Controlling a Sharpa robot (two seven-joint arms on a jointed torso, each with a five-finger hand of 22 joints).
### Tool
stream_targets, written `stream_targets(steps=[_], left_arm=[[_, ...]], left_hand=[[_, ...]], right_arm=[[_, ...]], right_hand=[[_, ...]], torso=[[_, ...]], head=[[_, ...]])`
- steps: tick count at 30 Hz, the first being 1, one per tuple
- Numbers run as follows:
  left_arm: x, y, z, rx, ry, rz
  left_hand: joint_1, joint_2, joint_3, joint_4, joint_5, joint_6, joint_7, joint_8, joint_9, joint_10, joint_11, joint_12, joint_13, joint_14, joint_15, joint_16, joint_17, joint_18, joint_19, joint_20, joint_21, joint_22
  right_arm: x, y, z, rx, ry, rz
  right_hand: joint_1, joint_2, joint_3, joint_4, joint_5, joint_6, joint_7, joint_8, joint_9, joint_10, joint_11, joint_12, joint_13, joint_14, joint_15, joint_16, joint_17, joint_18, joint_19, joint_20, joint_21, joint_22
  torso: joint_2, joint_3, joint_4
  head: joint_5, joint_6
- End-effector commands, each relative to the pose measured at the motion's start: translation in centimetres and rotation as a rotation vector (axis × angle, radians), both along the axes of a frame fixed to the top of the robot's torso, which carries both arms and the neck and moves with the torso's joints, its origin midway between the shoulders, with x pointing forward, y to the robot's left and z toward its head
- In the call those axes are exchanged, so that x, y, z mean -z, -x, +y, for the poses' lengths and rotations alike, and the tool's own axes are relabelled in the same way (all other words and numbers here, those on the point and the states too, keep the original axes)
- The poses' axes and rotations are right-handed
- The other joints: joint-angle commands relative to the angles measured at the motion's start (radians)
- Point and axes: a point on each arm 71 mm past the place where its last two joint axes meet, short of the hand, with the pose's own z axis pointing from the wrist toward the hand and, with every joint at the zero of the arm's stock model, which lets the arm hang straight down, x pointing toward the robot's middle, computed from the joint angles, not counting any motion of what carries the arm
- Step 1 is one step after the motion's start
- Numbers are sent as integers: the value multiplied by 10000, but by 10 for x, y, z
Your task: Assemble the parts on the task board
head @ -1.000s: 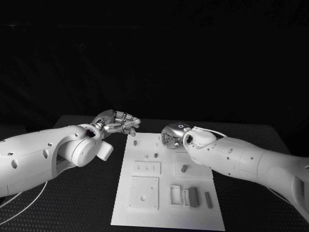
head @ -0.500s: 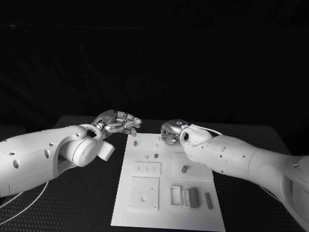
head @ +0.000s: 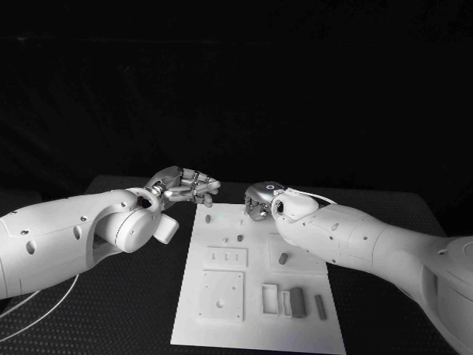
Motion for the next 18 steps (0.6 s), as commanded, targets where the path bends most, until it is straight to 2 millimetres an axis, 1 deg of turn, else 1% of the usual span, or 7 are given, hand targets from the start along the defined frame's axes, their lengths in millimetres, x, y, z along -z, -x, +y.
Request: stream_targets(steps=[1,6,13,18], left_arm=[[-2,0,-3,80,30,-103],[-3,-1,-4,94,30,-114],[-3,-1,-4,85,27,-124],[-4,-1,-5,103,28,-126]], left_hand=[[-7,-63,-5,-2,34,-16,51,-52,12,45,51,-57,15,2,65,-40,13,144,-29,-75,-51,13],[-8,-64,-6,-2,34,-17,51,-54,14,46,51,-62,17,2,65,-43,16,141,-28,-78,-55,15],[-9,-65,-6,-2,34,-17,51,-55,16,48,51,-67,20,3,64,-47,20,137,-26,-81,-59,16],[-10,-67,-7,-3,34,-16,51,-56,17,50,51,-71,22,3,64,-50,23,134,-25,-83,-63,17]], right_arm=[[2,0,2,-39,397,180],[1,1,6,-120,346,109],[0,2,10,-231,244,-17],[-2,2,12,-237,135,-195]], right_hand=[[-98,-13,59,-14,13,700,-233,117,261,22,-59,34,-14,-3,-57,47,-17,138,5,-53,45,201],[-104,-19,64,-16,13,694,-231,112,261,19,-57,31,-24,-10,-56,51,-29,138,-1,-54,46,199],[-104,-23,72,-22,13,693,-230,109,263,18,-57,30,-34,-13,-56,56,-40,138,-3,-56,47,198],[-115,-36,73,-20,11,690,-228,105,264,17,-55,29,-43,-17,-56,60,-53,138,-4,-56,49,196]], torso=[[1,1,-12],[-5,6,-22],[-7,13,-32],[-7,11,-32]], head=[[27,-10],[74,-27],[88,-28],[93,-27]])
